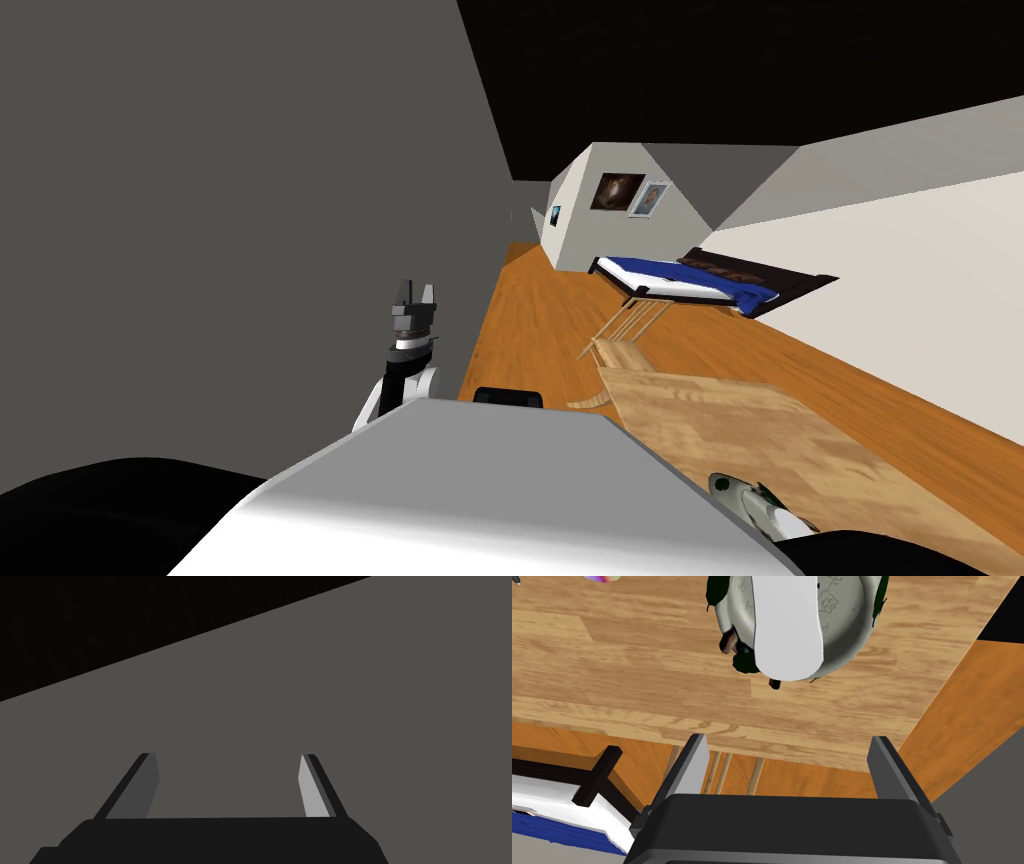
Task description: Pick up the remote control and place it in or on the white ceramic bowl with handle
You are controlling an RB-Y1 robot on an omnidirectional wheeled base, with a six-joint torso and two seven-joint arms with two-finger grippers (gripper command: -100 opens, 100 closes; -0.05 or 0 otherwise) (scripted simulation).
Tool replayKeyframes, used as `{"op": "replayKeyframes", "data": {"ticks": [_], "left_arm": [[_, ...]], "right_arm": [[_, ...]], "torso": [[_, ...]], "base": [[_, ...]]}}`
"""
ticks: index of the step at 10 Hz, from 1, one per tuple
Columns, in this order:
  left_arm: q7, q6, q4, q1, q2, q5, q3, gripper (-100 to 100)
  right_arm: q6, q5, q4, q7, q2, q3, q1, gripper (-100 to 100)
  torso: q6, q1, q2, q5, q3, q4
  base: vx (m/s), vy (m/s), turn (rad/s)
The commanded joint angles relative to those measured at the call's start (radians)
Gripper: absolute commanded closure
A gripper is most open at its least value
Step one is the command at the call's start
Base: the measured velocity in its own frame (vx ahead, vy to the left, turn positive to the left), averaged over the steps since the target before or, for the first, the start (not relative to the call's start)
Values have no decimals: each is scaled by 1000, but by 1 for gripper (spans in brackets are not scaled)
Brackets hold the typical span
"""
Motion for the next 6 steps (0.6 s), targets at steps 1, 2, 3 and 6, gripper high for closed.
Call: {"op": "replayKeyframes", "data": {"ticks": [1, 2, 3, 6], "left_arm": [[0, 0, 0, 0, 0, 0, 0, 0], [0, 0, 0, 0, 0, 0, 0, 0], [0, 0, 0, 0, 0, 0, 0, 0], [0, 0, 0, 0, 0, 0, 0, 0]], "right_arm": [[0, 0, 0, 0, 0, 0, 0, 0], [0, 0, 0, 0, 0, 0, 0, 0], [0, 0, 0, 0, 0, 0, 0, 0], [0, 0, 0, 0, 0, 0, 0, 0]], "torso": [[0, 0, 0, 0, 0, 0], [0, 0, 0, 0, 0, 0], [0, 0, 0, 0, 0, 0], [0, 0, 0, 0, 0, 0]], "base": [[0, 0, 0], [0, 0, 0], [0, 0, 0], [0, 0, 0]]}}
